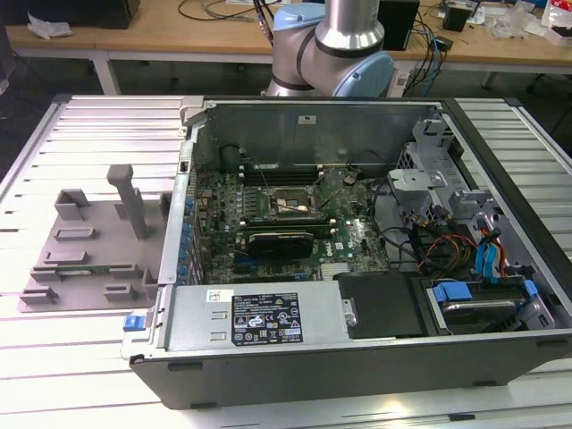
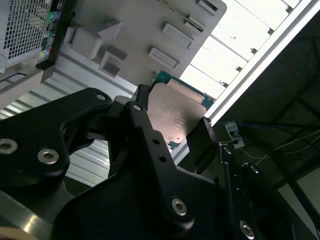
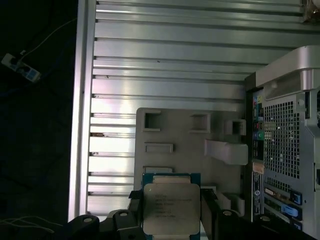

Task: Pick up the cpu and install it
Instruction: 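Pick up the cpu and move it towards the insertion slot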

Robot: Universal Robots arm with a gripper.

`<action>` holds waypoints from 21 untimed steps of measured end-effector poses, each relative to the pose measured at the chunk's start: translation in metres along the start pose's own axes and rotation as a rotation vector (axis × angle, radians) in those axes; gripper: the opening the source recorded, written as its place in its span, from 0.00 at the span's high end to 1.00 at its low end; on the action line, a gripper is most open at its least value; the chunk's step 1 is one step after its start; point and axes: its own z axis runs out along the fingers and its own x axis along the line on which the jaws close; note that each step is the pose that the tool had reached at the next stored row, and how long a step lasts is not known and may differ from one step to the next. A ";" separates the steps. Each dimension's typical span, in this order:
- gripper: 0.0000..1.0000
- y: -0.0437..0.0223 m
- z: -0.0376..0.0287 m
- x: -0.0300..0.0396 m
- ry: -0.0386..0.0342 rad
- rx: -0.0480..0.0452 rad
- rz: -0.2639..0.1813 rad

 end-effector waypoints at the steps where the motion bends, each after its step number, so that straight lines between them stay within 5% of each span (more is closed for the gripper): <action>1: 0.45 0.0000 -0.0002 0.0000 0.0002 0.0001 0.000; 11: 0.45 -0.0007 0.0006 -0.0209 0.0001 0.0000 0.000; 21: 0.45 -0.0020 0.0020 -0.0618 0.0002 0.0001 0.000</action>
